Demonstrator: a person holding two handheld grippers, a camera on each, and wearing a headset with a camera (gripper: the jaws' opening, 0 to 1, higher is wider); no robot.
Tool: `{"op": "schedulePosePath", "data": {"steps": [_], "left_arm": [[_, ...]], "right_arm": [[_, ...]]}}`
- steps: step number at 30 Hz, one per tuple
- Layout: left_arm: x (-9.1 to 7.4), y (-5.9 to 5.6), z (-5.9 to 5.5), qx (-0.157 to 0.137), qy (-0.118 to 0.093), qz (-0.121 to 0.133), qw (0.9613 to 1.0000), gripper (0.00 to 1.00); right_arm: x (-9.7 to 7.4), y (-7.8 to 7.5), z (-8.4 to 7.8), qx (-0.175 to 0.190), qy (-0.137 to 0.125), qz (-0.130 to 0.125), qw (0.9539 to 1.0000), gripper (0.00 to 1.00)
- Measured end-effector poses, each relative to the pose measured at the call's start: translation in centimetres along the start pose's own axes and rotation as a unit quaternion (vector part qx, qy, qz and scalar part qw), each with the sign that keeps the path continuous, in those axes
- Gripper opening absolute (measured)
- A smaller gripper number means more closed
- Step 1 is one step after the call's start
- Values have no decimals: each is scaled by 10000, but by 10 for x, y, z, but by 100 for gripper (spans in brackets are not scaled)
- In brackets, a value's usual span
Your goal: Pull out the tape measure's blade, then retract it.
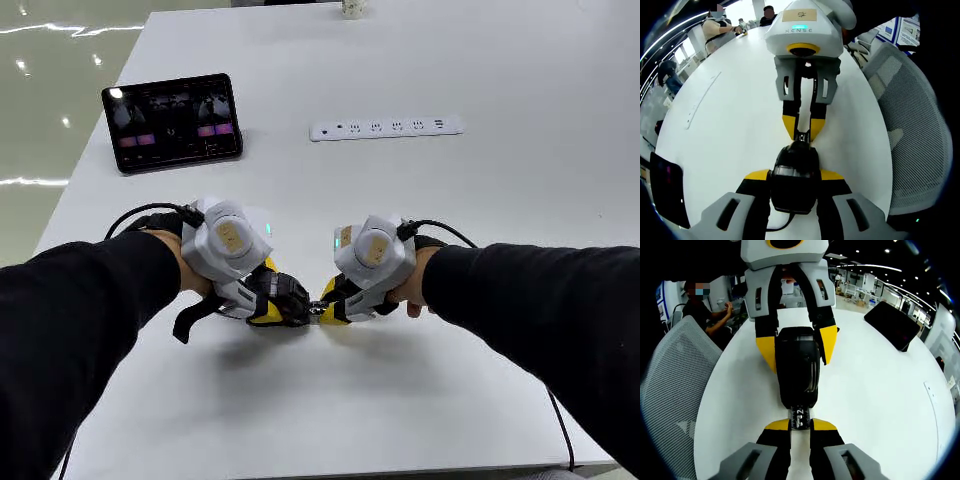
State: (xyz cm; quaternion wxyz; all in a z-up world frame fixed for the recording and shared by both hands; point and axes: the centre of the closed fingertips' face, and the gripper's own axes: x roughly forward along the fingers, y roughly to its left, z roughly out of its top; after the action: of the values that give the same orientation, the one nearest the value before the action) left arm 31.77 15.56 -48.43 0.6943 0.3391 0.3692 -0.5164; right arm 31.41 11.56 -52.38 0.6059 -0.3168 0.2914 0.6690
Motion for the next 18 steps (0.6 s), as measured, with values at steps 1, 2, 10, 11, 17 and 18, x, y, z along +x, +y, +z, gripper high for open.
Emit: {"op": "schedulePosePath", "data": {"steps": [1,2,10,11,17,18], "left_arm": [[0,0,0,1,2,-3,10000,29],[0,0,0,7,7,-6,10000,29],[0,0,0,17,23,-13,10000,29],[0,0,0,14,24,-11,10000,29],[0,1,0,9,30,-8,10000,29],[0,0,0,10,34,-8,10000,29]], "right_arm": [[0,0,0,10,-1,-1,10000,10],[0,0,-1,13,-1,-1,10000,10],[-5,0,-7,88,22,7,10000,10],[-5,0,-7,93,23,10,10000,10],[-9,1,-11,67,60,12,10000,10],[-10,1,-12,65,69,8,10000,10]]}}
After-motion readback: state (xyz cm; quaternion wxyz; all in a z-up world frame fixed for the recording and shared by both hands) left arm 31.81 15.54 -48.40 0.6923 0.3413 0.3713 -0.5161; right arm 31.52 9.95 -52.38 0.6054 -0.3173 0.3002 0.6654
